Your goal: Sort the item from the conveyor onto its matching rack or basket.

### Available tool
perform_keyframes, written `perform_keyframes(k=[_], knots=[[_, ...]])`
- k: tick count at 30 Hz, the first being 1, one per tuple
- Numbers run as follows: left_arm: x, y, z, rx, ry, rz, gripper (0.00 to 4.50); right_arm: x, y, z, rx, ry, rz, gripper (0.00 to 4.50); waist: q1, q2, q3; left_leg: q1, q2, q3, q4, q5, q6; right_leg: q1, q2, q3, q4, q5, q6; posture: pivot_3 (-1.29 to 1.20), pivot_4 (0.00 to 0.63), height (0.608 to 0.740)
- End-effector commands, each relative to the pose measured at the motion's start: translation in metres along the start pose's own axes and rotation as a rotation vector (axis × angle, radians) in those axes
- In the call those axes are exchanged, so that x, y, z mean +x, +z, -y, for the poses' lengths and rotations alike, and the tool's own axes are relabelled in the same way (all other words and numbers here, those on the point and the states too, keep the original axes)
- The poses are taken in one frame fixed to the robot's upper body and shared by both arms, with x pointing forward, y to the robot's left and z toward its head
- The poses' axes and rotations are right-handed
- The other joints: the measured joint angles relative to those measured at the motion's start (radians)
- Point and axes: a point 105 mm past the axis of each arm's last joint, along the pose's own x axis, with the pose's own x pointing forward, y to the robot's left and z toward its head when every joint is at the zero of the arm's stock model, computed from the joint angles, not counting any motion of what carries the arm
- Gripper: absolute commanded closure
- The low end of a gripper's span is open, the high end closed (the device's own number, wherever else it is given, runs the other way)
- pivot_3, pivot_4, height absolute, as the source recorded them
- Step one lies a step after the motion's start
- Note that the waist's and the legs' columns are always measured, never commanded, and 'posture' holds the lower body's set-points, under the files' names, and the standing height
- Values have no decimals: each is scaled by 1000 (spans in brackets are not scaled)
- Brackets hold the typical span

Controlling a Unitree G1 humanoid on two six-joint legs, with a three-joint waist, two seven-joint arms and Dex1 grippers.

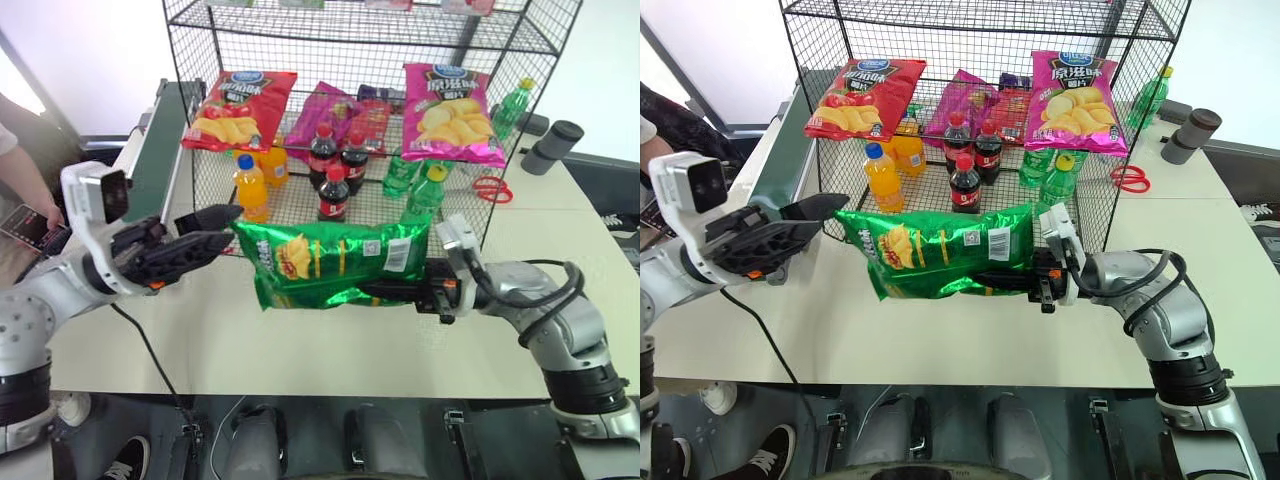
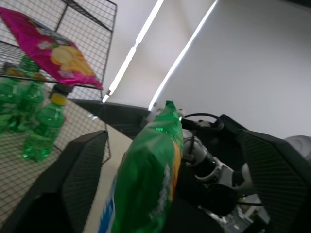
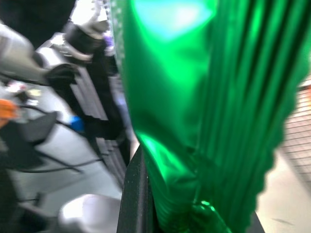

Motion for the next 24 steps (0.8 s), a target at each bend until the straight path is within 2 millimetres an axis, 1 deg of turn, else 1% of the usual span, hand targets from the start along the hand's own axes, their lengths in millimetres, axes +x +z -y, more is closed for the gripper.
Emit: perform_keyframes(k=[1,2,4,5,7,8,11,12,14,15,17,18,20,21,22,24], knots=[[-16,0,-15,184,124,6,11,-9,44,11,-294,-162,53,4500,0,0,0,0,0,0,0,0,0,0,0,0,0,0,0,0,150,740],[-22,-3,-25,230,181,19,11,-11,57,19,-432,-244,48,4500,-1,1,0,0,0,0,0,0,0,0,0,0,0,0,0,0,150,740],[-27,-12,-33,277,225,7,11,-11,71,21,-537,-297,57,4500,-2,1,0,0,0,1,0,0,0,-1,0,1,0,0,0,0,150,740],[-27,-15,-35,299,239,6,11,-12,75,25,-608,-339,41,4500,-1,1,0,0,0,1,0,0,-1,-1,0,1,0,0,0,0,150,740],[-27,-28,-34,281,219,-18,11,-15,80,30,-790,-395,-20,4500,0,0,0,0,0,1,-1,0,-1,-1,0,0,0,0,0,0,150,740],[-27,-31,-34,294,221,-17,11,-21,84,38,-914,-460,-74,4500,1,0,0,-1,0,1,-1,0,-1,-2,0,0,0,0,0,0,150,740],[-26,-32,-37,325,241,-10,11,-38,98,56,-1166,-588,-181,4500,2,0,0,-2,-1,2,0,0,0,-2,-1,0,-1,0,0,0,150,740],[-26,-32,-38,337,245,-15,11,-42,101,61,-1225,-613,-205,4500,1,0,0,-2,-1,2,0,0,0,-2,-2,0,-1,0,0,0,150,740],[-28,-30,-42,380,258,-27,11,-47,115,69,-1343,-700,-225,4500,-2,0,0,-1,-1,2,0,0,0,-2,-2,1,-1,0,0,0,150,740],[-29,-28,-45,400,273,-21,11,-46,124,71,-1438,-742,-236,4500,-4,0,0,-1,-1,2,0,0,0,-2,-2,1,0,0,0,0,150,740],[-29,-25,-49,451,293,-23,11,-45,131,79,-1500,-805,-257,4500,-9,1,0,-1,-1,2,0,1,-1,-3,-1,1,0,0,0,0,150,740],[-28,-23,-50,467,302,-18,11,-45,130,85,-1505,-830,-283,4500,-10,1,0,-1,0,2,-1,1,-2,-3,-1,2,1,0,0,0,150,740],[-26,-17,-54,530,336,-3,11,-36,112,100,-1483,-845,-380,4500,-8,0,0,-1,0,2,-1,4,-6,-3,0,2,1,0,0,0,150,740],[-25,-16,-56,548,345,1,11,-32,107,105,-1491,-867,-411,4500,-9,0,0,-1,1,2,-1,4,-6,-3,0,2,1,0,0,0,150,740],[-25,-17,-59,578,369,-14,11,-25,104,108,-1490,-865,-421,4500,-8,0,0,-1,1,2,-1,4,-6,-3,0,2,1,0,0,0,150,740],[-23,-19,-61,606,384,-20,11,-19,106,116,-1492,-909,-442,4500,-8,0,0,-1,1,3,-1,4,-6,-4,0,2,1,0,0,0,150,740]])
